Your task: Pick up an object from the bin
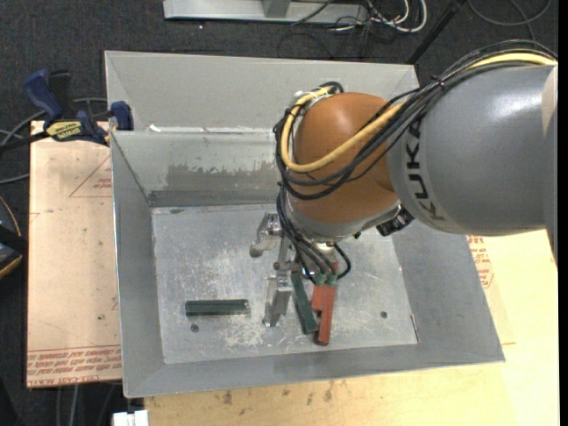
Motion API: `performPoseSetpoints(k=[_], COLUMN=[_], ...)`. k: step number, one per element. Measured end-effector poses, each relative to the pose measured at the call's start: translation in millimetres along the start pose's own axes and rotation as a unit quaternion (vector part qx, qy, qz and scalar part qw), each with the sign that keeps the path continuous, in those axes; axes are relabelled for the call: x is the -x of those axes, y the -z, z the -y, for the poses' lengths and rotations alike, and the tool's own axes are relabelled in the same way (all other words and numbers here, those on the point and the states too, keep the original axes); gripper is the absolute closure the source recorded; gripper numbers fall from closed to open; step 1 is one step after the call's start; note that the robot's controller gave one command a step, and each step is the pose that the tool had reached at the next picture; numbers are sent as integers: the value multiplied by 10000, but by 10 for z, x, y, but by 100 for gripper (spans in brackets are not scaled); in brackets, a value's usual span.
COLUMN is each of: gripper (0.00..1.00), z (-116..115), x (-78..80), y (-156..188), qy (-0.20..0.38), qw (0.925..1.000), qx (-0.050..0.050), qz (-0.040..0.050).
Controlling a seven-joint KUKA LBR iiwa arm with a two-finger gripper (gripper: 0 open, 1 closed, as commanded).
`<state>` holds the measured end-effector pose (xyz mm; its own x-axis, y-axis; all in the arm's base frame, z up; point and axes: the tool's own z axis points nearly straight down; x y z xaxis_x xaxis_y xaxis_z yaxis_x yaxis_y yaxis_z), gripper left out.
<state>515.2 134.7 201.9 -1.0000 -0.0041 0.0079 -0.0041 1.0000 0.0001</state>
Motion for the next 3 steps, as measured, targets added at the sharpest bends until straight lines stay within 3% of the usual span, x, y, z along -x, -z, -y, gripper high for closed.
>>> performPoseSetpoints(k=[1,2,3], gripper=[0,0,100], z=[4,190,-62], x=[6,-17,357], y=[29,-418,-1259], qy=[-7,16,750], qw=[10000,10000,9971], qx=[3,16,26], qz=[19,77,142])
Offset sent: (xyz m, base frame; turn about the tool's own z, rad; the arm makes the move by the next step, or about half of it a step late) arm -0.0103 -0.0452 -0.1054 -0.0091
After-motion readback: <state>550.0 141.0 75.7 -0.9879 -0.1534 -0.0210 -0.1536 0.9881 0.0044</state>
